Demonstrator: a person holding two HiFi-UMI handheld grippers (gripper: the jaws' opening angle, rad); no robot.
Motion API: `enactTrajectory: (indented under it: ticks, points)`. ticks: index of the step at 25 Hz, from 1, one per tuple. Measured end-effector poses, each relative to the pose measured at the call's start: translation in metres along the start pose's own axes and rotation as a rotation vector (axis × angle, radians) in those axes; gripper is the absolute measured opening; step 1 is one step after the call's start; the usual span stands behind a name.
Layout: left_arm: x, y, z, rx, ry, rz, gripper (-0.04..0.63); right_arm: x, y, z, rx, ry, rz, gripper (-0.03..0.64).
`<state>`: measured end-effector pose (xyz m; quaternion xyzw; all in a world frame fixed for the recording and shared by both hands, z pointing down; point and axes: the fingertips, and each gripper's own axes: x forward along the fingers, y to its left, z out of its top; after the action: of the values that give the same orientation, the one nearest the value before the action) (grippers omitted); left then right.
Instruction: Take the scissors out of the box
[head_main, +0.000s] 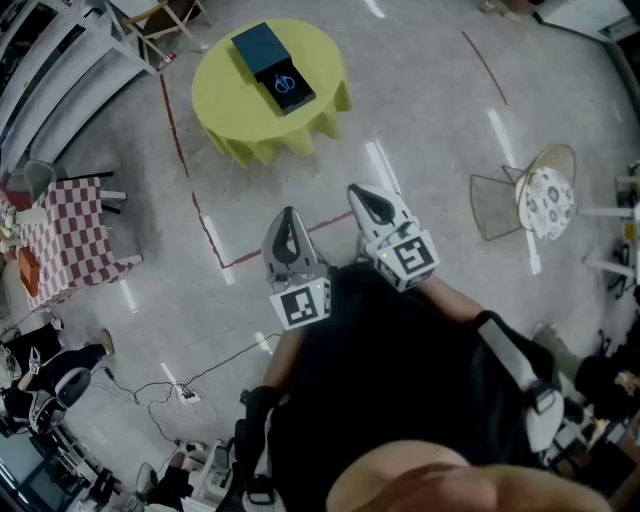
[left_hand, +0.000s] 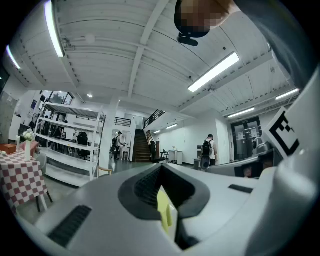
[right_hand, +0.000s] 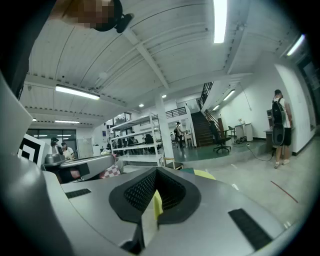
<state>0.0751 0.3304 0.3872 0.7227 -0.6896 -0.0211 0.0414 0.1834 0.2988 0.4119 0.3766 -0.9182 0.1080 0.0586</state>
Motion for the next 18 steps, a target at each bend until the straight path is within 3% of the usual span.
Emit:
enactTrajectory:
  ticks: [10, 18]
  points:
    - [-0.002, 0.010, -0.004, -0.012, 0.005, -0.010, -0.003, 0.005, 0.000, -0.005, -0.017, -0.028, -0.019, -0.002]
    - [-0.012, 0.038, -0.001, -0.019, 0.004, -0.024, -0.003, 0.020, 0.031, 0.002, 0.015, -0.019, -0.027, -0.002]
